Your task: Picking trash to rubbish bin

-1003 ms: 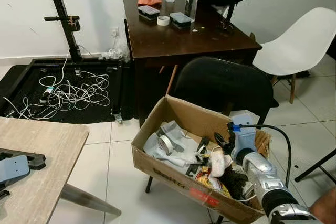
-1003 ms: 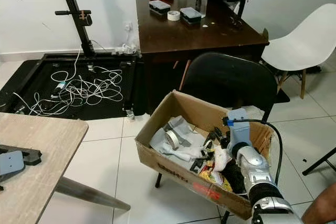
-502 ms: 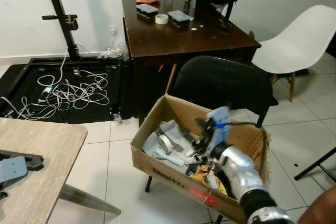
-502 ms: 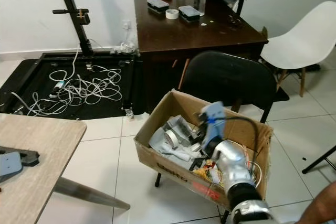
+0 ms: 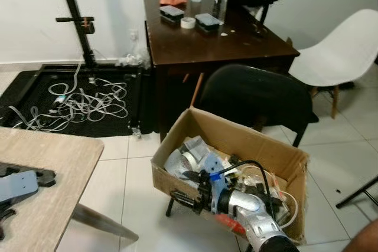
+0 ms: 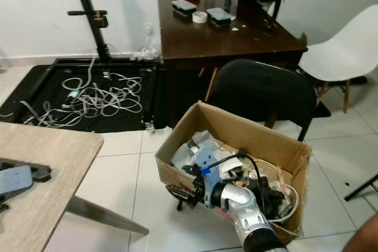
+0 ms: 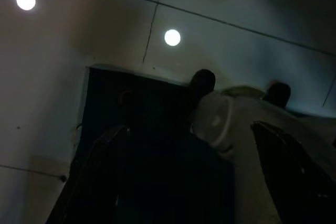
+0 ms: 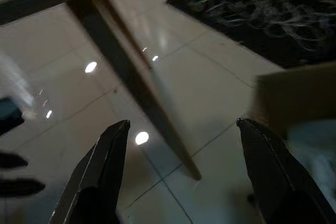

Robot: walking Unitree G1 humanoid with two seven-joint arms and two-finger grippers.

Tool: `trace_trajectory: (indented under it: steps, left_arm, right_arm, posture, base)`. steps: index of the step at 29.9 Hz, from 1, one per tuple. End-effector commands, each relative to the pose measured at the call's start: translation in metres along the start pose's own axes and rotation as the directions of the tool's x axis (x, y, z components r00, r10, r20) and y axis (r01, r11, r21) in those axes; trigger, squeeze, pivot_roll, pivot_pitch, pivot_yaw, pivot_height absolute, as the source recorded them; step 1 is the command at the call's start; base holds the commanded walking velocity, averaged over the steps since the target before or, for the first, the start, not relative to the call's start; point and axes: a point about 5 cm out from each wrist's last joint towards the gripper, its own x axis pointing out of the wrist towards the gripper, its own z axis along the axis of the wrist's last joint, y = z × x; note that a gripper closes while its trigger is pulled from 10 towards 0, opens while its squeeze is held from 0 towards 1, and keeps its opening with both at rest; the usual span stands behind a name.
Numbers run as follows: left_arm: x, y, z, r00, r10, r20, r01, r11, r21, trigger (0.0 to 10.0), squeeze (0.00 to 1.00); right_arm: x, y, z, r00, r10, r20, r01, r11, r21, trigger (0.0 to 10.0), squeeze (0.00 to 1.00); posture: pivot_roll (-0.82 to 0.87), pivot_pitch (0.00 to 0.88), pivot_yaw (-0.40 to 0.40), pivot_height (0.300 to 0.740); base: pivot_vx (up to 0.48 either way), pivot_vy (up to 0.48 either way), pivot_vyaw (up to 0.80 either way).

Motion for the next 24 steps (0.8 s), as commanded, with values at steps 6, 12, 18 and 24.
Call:
trace_trajectory:
  steps: [6,12,18,24]
  left_arm:
    - [-0.001,-0.004,-0.011,0.999,-0.005,-0.034,0.005,1.0,-0.011,10.0,0.0]
    - [0.0,-0.007,-0.01,0.999,-0.014,-0.037,0.014,1.0,-0.004,10.0,0.0]
    - [0.0,-0.008,-0.011,0.999,-0.018,-0.038,0.018,1.0,0.001,10.0,0.0]
    - [0.0,-0.008,-0.012,0.999,-0.02,-0.042,0.02,1.0,0.01,10.0,0.0]
  right_arm:
    - [-0.014,-0.001,-0.045,0.965,-0.078,-0.249,0.087,0.996,0.025,10.0,0.0]
    - [-0.039,-0.003,-0.078,0.905,-0.164,-0.391,0.206,0.976,0.067,10.0,0.0]
    - [-0.066,-0.004,-0.105,0.833,-0.26,-0.488,0.355,0.928,0.112,10.0,0.0]
    - [-0.087,0.003,-0.127,0.765,-0.295,-0.572,0.436,0.891,0.124,10.0,0.0]
  posture:
    - [-0.1,0.165,-0.001,0.74]
    - [-0.1,0.163,-0.003,0.74]
    - [-0.1,0.165,0.002,0.74]
    - [-0.09,0.169,0.004,0.74]
  base:
    - [0.0,0.0,0.79]
    - [0.0,0.0,0.79]
    - [0.0,0.0,0.79]
    - [0.0,0.0,0.78]
